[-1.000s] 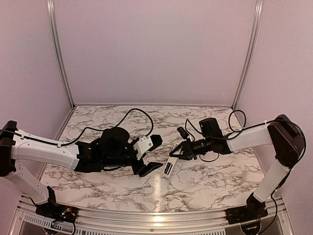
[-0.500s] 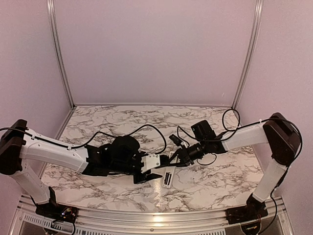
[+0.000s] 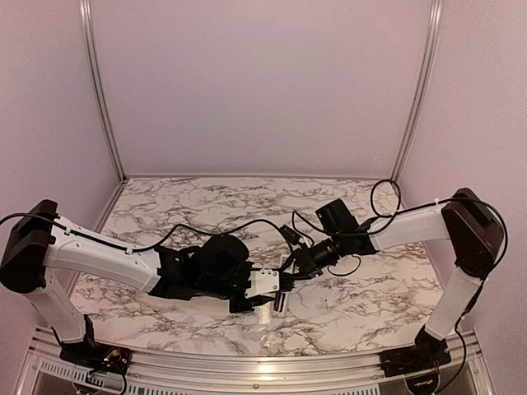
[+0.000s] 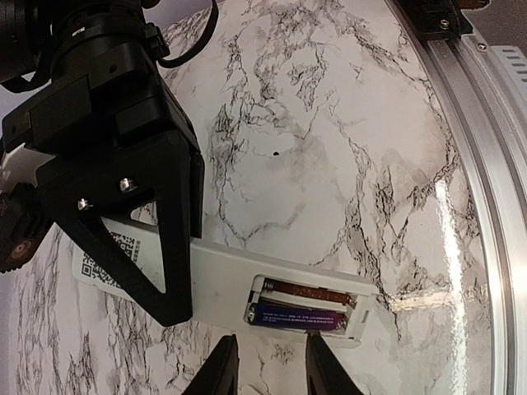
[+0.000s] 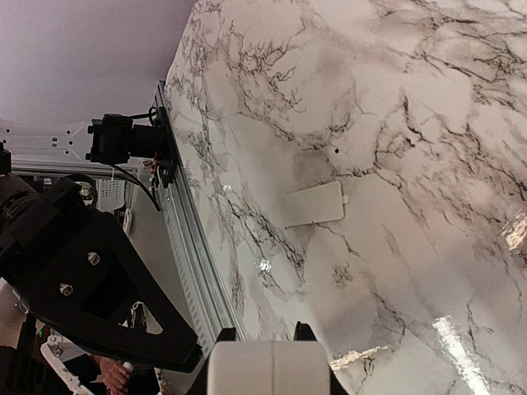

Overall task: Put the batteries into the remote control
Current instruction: Load the battery into the battery compartment.

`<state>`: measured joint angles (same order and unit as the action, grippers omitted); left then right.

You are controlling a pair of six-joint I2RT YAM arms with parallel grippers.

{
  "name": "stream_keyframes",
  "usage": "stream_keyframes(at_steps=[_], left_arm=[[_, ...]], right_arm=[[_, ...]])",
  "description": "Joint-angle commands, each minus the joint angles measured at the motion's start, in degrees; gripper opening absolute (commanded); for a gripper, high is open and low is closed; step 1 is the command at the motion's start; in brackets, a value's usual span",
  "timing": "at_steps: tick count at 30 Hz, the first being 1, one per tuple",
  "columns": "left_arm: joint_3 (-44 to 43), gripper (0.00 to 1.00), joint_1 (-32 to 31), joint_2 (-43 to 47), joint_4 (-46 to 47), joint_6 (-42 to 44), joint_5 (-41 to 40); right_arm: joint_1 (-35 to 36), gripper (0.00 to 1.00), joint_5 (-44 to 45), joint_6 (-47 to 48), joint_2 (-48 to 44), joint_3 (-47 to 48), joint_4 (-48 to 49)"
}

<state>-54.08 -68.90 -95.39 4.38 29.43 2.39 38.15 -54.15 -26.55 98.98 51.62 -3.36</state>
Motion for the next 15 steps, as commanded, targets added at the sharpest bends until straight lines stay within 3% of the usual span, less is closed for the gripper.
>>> stream_keyframes(at_steps=[1, 15], left_arm=[[-1.9, 0.3, -0.51, -1.23, -1.92, 1.81, -1.69], [-3.13, 0.26, -0.71, -1.98, -3.06, 2.64, -1.66]], right_arm=[[1.19, 0.0, -0.98, 1.03, 1.07, 2.74, -1.44], [2.18, 0.0, -0.46, 1.71, 1.82, 4.11, -2.8]])
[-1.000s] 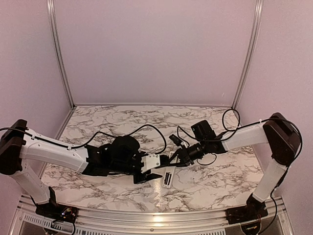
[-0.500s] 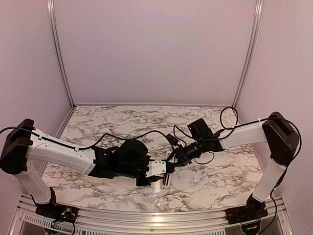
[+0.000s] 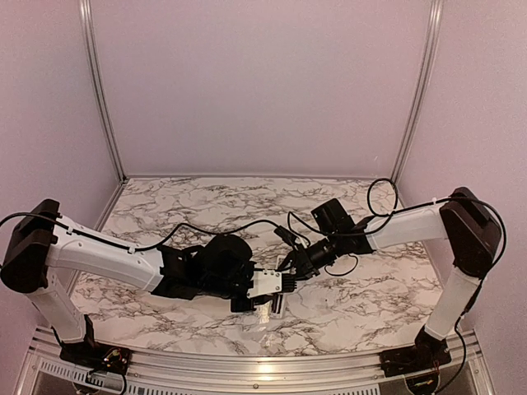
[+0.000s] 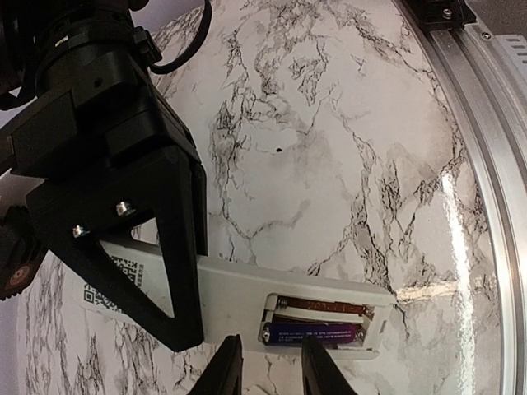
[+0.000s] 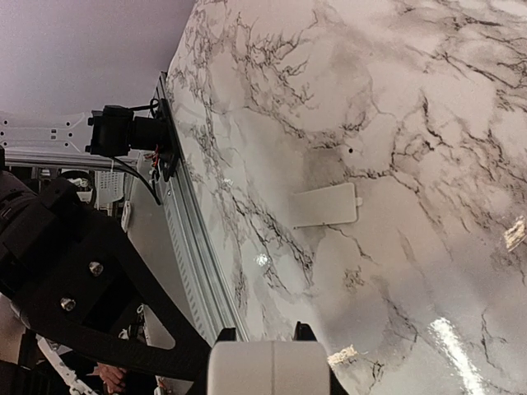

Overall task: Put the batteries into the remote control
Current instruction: Load the battery into the battery compartment.

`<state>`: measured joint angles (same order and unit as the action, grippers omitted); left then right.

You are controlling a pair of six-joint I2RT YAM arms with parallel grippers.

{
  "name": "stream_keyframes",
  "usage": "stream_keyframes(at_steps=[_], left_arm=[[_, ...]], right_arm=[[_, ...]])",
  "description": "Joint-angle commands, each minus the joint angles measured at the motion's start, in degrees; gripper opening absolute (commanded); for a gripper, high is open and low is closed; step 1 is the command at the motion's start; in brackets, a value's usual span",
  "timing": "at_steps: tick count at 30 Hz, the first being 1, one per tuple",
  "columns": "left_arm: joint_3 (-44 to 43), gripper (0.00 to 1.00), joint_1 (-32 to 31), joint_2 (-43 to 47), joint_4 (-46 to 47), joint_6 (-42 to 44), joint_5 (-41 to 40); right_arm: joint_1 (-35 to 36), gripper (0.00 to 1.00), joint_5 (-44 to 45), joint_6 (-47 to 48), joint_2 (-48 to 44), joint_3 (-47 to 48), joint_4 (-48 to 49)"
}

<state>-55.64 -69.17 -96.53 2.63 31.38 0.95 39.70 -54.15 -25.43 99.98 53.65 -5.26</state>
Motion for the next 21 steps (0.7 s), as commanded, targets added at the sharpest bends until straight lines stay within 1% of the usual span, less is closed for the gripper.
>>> stream_keyframes(at_steps=[1, 16, 21], left_arm=[[-1.58, 0.26, -0.44, -0.85, -1.31, 0.7, -0.05], [-4.06, 0.22, -0.45, -3.06, -2.55, 0.87, -0.45], [-4.8, 0.19, -0.51, -3.96, -4.62, 1.06, -0.37]], right_arm=[[0.64, 0.0, -0.43, 0.61, 0.82, 2.07, -0.93], [0.64, 0.0, -0.52, 0.88, 1.02, 2.58, -1.42], [0.64, 0.0, -0.56, 1.03, 1.0, 2.6, -1.73]])
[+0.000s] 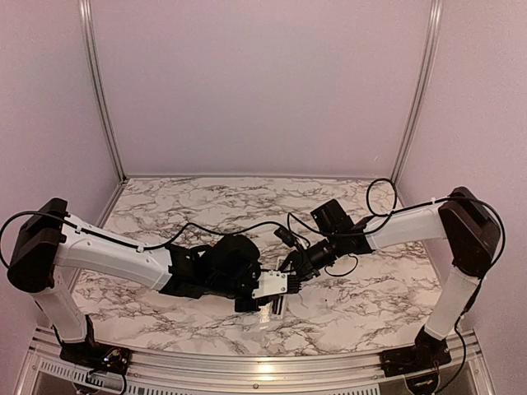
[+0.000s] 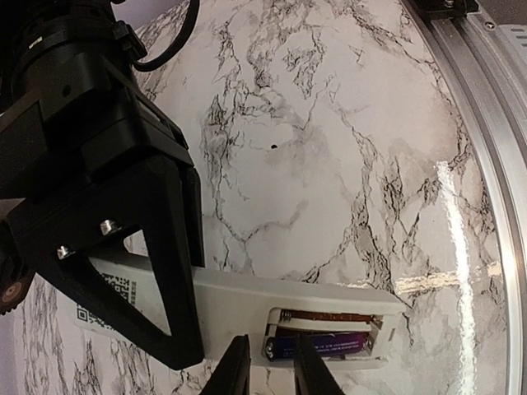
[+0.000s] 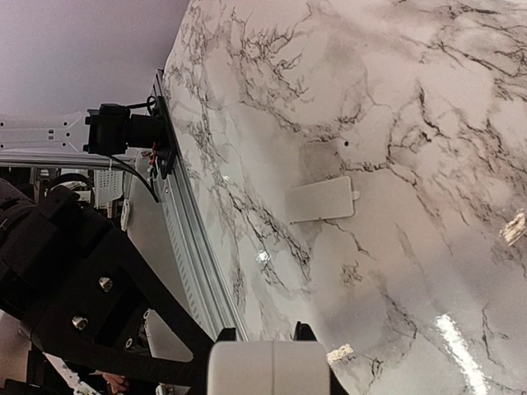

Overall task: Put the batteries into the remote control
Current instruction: Load the battery into the battery compartment.

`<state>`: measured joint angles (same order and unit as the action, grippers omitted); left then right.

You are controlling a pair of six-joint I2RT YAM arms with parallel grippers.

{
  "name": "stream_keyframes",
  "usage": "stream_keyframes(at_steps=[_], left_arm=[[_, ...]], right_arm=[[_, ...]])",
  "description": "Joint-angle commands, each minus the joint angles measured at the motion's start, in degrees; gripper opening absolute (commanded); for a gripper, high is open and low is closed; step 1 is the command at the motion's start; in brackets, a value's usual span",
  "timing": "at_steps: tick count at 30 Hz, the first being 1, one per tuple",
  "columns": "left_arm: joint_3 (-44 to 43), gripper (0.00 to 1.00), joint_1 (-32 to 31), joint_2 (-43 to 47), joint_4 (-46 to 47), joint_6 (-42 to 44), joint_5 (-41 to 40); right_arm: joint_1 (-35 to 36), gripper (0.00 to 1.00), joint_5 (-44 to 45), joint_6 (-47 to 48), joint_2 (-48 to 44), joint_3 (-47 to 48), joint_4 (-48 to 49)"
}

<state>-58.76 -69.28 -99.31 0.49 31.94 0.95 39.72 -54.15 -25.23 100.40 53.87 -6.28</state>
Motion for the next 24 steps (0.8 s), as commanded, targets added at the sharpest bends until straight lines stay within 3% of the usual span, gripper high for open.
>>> stream_keyframes(at_steps=[1, 7, 24], left_arm=[[-1.82, 0.17, -0.4, -1.33, -2.7, 0.5, -0.15], [-2.04, 0.1, -0.34, -2.38, -4.49, 0.45, 0.58], [-4.08, 0.08, -0.95, -6.38, -9.8, 0.58, 0.45]], right_arm=[[0.62, 0.0, -0.57, 0.82, 0.58, 2.42, -0.74], [0.61, 0.0, -0.62, 1.1, 0.5, 2.75, -1.08], [0.55, 0.0, -0.72, 1.45, -0.31, 4.13, -2.21]])
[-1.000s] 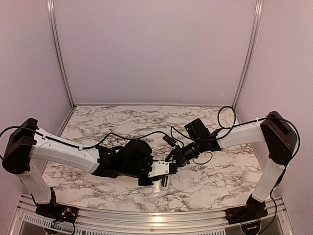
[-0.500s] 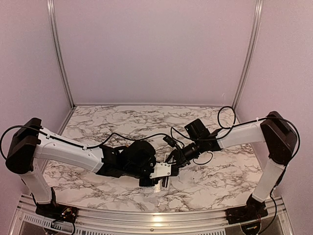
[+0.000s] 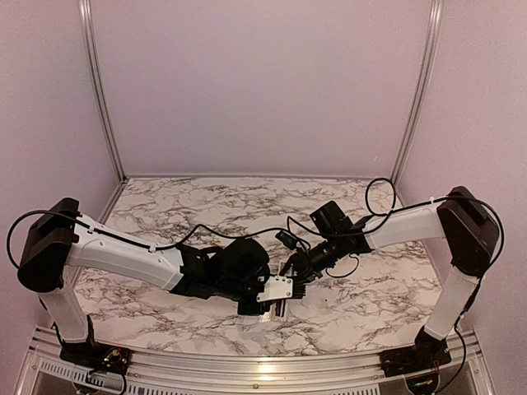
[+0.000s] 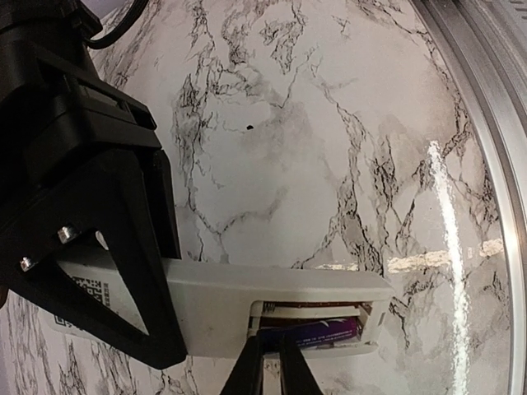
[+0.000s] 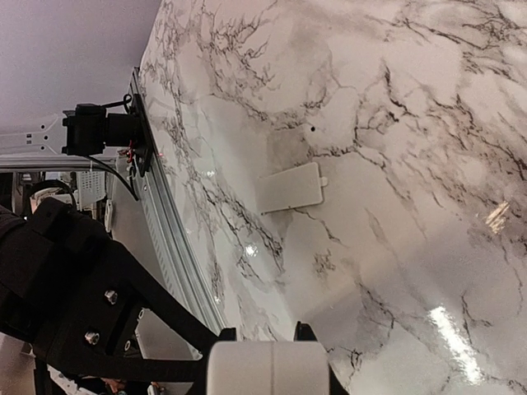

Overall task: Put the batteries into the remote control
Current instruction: Load the battery into the battery compartment.

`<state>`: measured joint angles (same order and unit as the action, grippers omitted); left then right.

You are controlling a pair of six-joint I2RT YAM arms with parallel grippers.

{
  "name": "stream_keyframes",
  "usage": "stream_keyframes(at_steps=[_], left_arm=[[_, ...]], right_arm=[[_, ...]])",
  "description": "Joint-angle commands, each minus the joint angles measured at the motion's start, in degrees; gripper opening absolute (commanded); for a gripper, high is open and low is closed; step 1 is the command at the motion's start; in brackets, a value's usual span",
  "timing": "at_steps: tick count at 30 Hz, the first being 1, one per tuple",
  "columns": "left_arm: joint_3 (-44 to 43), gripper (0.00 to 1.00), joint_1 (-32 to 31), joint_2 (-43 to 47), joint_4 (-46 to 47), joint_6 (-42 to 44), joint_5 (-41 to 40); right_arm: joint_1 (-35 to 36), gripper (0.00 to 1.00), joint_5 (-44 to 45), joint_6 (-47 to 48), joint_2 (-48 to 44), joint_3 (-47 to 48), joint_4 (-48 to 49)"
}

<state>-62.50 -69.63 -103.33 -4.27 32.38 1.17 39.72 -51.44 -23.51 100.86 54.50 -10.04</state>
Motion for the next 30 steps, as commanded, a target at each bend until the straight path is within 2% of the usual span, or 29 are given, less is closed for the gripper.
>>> stream_keyframes(at_steps=[1, 12, 30], left_arm=[[-0.34, 0.08, -0.6, -2.44, -5.22, 0.14, 0.24], [-1.09, 0.08, -1.62, -4.82, -7.63, 0.6, -0.74], [-2.22, 0.09, -2.62, -8.37, -11.09, 1.52, -11.64]], right_arm=[[0.56, 0.0, -3.36, -0.23, -0.9, 3.55, 1.52], [0.59, 0.0, -4.21, -1.05, -2.2, 4.2, 2.17], [0.05, 0.0, -6.73, -4.68, -3.74, 3.0, 5.7]])
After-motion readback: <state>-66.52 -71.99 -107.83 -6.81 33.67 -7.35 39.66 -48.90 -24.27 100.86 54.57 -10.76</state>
